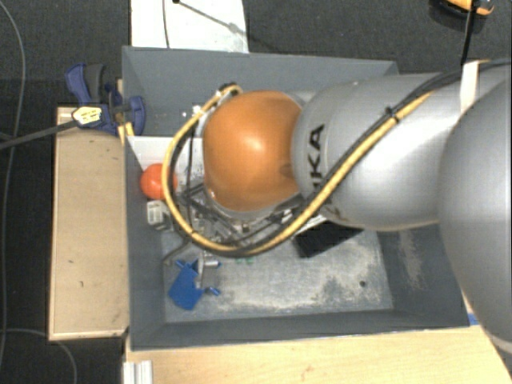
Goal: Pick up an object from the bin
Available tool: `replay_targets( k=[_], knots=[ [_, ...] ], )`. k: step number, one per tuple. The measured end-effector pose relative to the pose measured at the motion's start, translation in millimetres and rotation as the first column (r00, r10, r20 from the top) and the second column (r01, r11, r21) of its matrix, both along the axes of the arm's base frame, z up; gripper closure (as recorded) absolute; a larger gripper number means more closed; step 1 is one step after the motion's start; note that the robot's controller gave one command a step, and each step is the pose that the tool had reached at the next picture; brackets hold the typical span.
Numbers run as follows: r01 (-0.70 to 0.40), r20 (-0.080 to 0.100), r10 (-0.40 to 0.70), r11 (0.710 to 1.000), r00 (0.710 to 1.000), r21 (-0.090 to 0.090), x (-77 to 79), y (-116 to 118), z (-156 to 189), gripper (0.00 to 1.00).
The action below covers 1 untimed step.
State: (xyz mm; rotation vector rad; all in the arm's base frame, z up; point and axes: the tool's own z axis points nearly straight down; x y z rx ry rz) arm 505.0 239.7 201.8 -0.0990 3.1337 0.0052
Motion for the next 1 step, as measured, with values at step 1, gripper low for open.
replay_targets(
  k=[1],
  knots=[
    [-0.064,0.0,0.064,0.998,0.998,0.0,-2.3,-7.0,-68.6,0.0]
  ],
)
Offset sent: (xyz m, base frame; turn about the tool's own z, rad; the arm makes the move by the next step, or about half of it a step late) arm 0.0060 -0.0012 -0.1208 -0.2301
